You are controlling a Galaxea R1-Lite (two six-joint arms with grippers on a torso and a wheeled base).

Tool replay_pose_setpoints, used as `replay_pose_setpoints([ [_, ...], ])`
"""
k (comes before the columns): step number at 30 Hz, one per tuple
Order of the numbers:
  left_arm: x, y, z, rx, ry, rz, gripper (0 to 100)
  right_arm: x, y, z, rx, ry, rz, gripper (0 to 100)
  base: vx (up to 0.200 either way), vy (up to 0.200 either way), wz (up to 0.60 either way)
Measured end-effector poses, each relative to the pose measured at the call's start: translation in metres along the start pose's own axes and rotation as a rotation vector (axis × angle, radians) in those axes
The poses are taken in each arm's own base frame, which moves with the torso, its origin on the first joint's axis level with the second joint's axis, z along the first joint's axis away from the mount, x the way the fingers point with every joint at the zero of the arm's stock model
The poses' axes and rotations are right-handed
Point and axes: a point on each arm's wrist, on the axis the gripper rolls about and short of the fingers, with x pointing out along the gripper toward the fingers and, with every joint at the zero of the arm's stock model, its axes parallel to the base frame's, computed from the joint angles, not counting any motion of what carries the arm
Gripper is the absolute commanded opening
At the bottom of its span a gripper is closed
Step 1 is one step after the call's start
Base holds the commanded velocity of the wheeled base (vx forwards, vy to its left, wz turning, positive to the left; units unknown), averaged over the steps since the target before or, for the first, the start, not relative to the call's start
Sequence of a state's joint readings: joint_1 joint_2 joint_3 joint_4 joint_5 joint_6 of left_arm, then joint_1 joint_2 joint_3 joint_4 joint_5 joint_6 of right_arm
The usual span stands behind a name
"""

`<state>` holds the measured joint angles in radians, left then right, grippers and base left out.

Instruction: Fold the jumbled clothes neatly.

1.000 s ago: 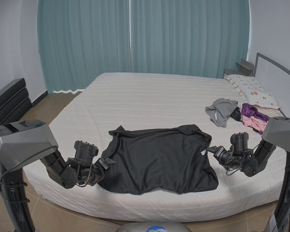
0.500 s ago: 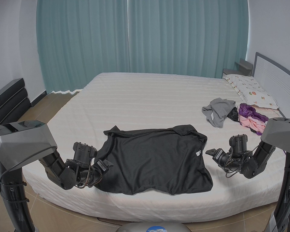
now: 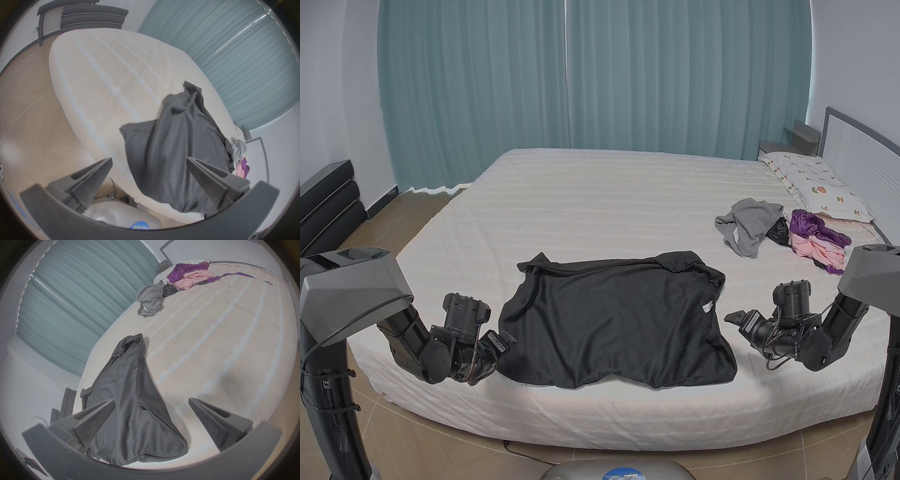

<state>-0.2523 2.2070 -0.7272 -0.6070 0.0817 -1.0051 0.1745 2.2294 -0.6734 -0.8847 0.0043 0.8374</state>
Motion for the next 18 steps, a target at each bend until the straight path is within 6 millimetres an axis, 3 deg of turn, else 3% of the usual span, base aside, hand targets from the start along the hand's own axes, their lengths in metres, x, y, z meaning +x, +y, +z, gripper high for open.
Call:
replay_pose_setpoints([
  [7,0.021,0.012,0.010,0.088,-0.090,0.106,100,0.001,-0.001,-0.001,-0.001,0.004,-0.005,100,0.000,0.000,0.00],
  [14,0.039,0.010,0.021,0.075,-0.124,0.117,100,0.002,-0.002,-0.002,-0.010,0.005,-0.005,100,0.000,0.000,0.00],
  [15,0.041,0.010,0.023,0.073,-0.127,0.118,0,0.003,-0.001,-0.001,-0.011,0.005,-0.005,100,0.000,0.000,0.00],
  [18,0.046,0.009,0.026,0.071,-0.132,0.116,0,0.003,-0.001,-0.001,-0.013,0.005,-0.004,100,0.000,0.000,0.00],
])
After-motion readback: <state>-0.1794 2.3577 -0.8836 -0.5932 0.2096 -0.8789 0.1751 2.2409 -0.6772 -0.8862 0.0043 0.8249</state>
